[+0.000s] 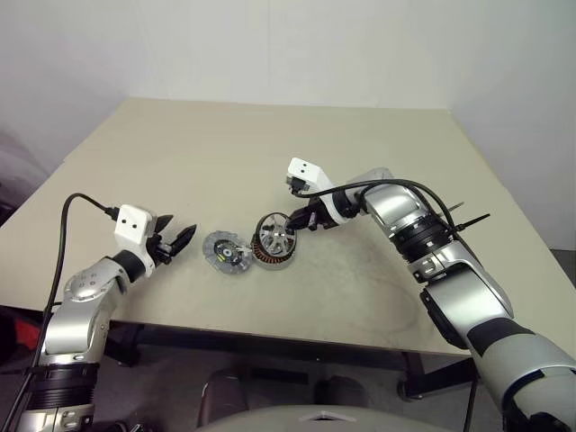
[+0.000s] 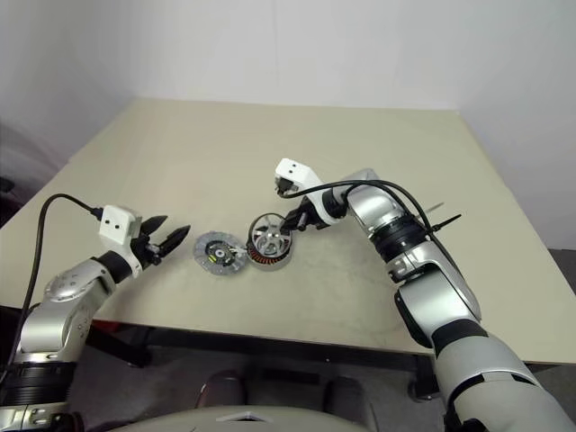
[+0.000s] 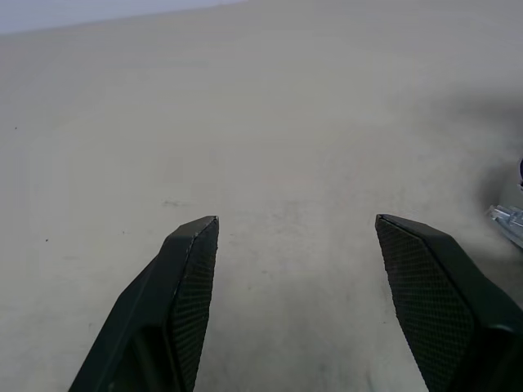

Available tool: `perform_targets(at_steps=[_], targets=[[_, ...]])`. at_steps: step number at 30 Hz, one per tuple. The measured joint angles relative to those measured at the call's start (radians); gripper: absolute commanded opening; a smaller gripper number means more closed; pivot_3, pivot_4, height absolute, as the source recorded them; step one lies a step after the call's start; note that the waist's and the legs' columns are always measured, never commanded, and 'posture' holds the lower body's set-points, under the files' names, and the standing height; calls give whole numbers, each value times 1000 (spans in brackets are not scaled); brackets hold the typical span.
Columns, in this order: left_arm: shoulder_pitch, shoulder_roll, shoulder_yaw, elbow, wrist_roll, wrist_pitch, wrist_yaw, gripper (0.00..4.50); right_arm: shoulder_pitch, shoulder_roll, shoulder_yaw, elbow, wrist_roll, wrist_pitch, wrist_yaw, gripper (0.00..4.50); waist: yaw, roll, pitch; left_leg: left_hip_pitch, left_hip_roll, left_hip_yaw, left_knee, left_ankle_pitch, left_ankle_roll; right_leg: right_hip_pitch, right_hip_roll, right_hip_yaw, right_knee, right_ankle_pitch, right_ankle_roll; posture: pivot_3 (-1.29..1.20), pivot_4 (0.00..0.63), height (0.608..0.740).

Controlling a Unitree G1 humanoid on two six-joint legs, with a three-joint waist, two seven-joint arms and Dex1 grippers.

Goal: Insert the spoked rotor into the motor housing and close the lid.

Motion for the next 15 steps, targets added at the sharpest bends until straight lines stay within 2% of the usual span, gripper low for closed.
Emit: perform_targets(at_steps=[2,11,15], targets=[[0,0,0,0,0,0,0,3239,0,-2,0,-3,0,1,2,145,0,0,0,0,0,0,0,0,0,0,0,0,0,0,0,0,0,740],[-1,1,0,1,0,0,0,3239,4,-22,-3,-65,3,10,3,3115,0,0,0,0,0,0,0,0,0,0,0,0,0,0,0,0,0,740],[-4,2,0,1,0,0,-1,3239,9,-22,-3,-84,5,20,2,3115,0,0,0,0,0,0,0,0,0,0,0,0,0,0,0,0,0,740]])
